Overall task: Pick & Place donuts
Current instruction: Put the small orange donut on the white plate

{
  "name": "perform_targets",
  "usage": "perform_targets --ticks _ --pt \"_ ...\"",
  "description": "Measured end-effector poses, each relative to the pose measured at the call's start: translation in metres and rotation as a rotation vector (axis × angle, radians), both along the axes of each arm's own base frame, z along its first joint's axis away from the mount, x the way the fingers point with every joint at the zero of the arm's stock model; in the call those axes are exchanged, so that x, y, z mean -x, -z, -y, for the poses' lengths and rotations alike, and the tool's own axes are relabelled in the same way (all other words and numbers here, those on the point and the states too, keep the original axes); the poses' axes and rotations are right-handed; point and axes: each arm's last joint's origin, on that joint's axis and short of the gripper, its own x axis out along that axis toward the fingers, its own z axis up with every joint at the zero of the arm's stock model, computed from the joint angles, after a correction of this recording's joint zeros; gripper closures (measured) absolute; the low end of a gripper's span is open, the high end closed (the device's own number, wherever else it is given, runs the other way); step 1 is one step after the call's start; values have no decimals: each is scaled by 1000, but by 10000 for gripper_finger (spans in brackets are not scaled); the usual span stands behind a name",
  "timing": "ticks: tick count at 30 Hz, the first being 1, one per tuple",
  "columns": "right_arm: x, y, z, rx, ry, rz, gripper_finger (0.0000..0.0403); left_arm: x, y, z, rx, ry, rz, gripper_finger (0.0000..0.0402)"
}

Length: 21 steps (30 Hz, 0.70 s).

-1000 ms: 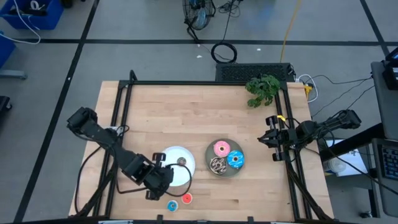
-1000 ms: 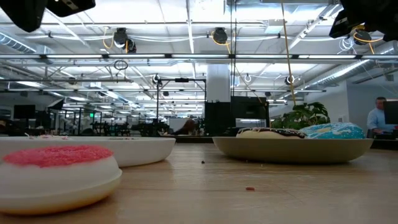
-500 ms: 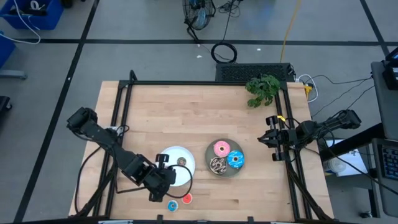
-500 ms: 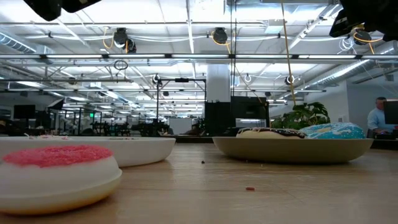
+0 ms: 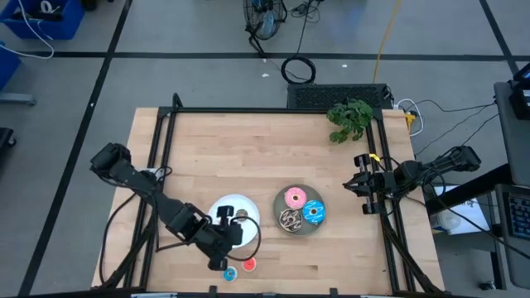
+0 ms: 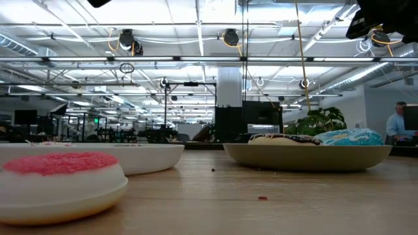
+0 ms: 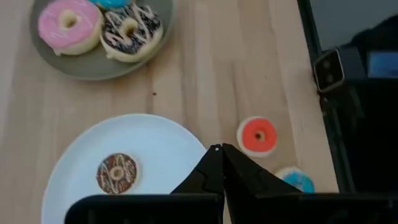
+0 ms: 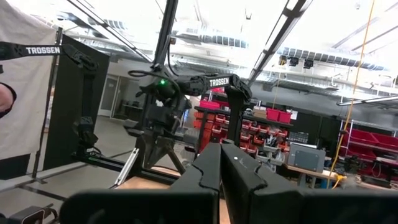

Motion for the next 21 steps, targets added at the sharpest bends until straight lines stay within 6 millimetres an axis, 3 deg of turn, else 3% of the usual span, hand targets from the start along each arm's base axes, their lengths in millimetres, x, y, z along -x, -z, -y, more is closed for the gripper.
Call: perform_targets --ticks 4,9,16,21 --pt "0 0 0 0 0 0 403 -5 1 -4 -5 -17 15 397" --pt "0 0 0 18 7 5 403 -39 18 -5 26 9 -5 399" --pt "0 0 0 21 5 2 403 -80 49 10 -66 206 -168 396" --pt "0 1 0 24 5 -5 403 -90 51 18 -35 293 -170 387"
